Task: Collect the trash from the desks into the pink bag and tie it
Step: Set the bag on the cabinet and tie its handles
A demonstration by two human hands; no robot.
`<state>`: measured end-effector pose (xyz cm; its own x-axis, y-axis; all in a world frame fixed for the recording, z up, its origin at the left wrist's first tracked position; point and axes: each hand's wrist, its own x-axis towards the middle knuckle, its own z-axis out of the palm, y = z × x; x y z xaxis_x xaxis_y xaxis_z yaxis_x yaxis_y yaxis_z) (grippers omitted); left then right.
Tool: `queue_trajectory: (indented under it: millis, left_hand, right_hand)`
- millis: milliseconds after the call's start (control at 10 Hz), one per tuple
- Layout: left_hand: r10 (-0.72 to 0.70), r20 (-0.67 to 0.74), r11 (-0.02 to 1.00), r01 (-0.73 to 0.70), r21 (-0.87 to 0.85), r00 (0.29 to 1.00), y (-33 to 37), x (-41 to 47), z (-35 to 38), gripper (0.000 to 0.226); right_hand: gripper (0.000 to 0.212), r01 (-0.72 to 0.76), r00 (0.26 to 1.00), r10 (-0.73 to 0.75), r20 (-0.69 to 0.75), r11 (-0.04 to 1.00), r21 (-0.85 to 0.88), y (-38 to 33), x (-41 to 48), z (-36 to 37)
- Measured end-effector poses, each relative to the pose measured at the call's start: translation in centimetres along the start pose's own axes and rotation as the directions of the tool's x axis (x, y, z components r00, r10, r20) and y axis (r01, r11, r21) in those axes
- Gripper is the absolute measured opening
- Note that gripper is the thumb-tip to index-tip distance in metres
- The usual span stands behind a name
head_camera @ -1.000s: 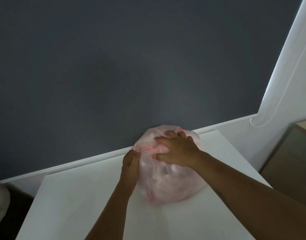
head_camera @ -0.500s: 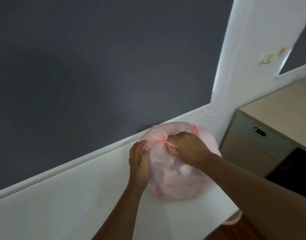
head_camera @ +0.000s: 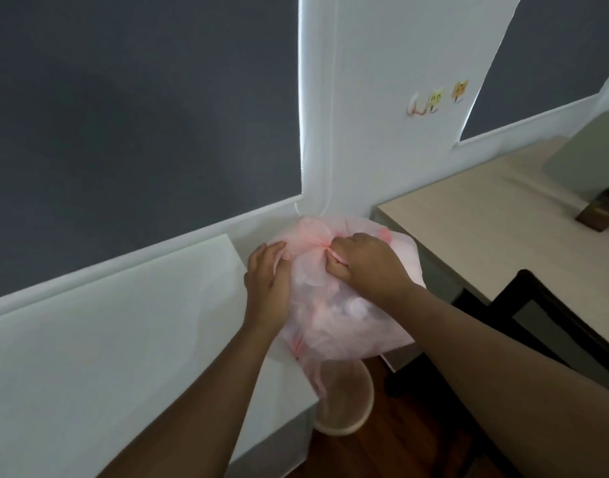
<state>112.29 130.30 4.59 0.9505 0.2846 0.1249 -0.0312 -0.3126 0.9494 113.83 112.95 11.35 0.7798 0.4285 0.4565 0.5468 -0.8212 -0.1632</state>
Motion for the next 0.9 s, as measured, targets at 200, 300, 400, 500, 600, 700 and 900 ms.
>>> queue_trajectory:
  millis: [200,300,400,500,600,700,900]
  left_hand:
    - [-0.043,-0.042,0.981,0.05,0.185,0.998,0.1,-1.7,9.2,0.071]
    - [-0.076,-0.047,0.956,0.086,0.279,0.996,-1.5,-3.8,12.4,0.079]
    - [-0.161,-0.092,0.924,0.183,0.336,0.983,-4.9,-6.1,15.5,0.076]
    - [-0.24,-0.164,0.879,0.286,0.381,0.957,-9.3,-9.3,17.5,0.07]
    - [-0.336,-0.182,0.8,0.382,0.463,0.924,-14.8,-11.5,19.0,0.064]
    - [-0.4,-0.19,0.731,0.437,0.525,0.897,-19.5,-12.5,20.1,0.058]
    - [-0.379,-0.2,0.717,0.424,0.553,0.903,-28.4,-13.0,22.5,0.072]
  right_hand:
    - [0.03,-0.153,0.988,0.152,0.018,0.983,0.098,8.8,-4.7,2.9]
    - [0.035,-0.22,0.972,0.204,0.117,0.966,0.136,11.3,-7.5,5.2]
    - [0.027,-0.301,0.919,0.243,0.31,0.941,0.154,13.7,-10.6,9.1]
    - [0.024,-0.315,0.852,0.191,0.487,0.931,0.186,14.7,-14.0,13.3]
    - [0.014,-0.227,0.818,0.097,0.567,0.96,0.164,14.6,-17.0,18.0]
    - [0.021,-0.216,0.76,0.079,0.645,0.967,0.137,15.1,-18.6,22.9]
    - [0.025,-0.42,0.725,0.133,0.676,0.863,0.281,17.1,-20.8,33.6]
